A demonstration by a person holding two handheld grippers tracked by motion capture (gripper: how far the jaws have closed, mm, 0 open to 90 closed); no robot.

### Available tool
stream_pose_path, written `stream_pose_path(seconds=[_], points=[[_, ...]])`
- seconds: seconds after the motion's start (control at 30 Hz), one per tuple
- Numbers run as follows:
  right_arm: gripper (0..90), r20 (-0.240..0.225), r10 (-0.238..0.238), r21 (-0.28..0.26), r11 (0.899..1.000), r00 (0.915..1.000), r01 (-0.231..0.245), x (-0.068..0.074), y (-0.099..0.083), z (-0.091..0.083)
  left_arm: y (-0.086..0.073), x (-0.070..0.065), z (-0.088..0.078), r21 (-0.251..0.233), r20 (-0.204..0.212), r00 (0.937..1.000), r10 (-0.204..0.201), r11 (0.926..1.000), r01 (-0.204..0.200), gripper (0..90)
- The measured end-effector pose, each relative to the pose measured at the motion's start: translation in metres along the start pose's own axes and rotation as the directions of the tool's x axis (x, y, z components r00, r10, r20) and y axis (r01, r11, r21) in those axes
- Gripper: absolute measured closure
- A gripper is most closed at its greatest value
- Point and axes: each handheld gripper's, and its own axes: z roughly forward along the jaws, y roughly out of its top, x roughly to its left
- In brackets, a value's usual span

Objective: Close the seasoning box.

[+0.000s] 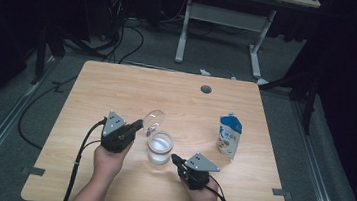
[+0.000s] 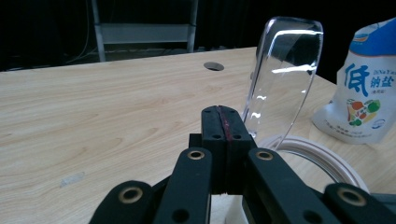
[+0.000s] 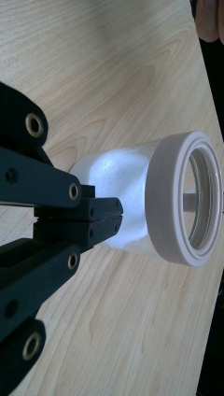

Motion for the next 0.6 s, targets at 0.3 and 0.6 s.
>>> stream_pose_path(seconds=[0.3, 0.6], points=[[89.7, 0.003, -0.006, 0.002, 1.000, 1.0000, 0.006, 0.001, -0.001, 0.000, -0.014, -0.001, -0.001, 0.019, -0.002, 1.0000, -0.007, 0.9998, 0.007, 90.0], [89.8, 0.013, 0.001, 0.000, 1.000, 0.9999, -0.001, -0.001, -0.001, -0.002, -0.031, 0.006, -0.013, 0.045, -0.035, 0.9994, 0.005, 0.9990, -0.004, 90.0]])
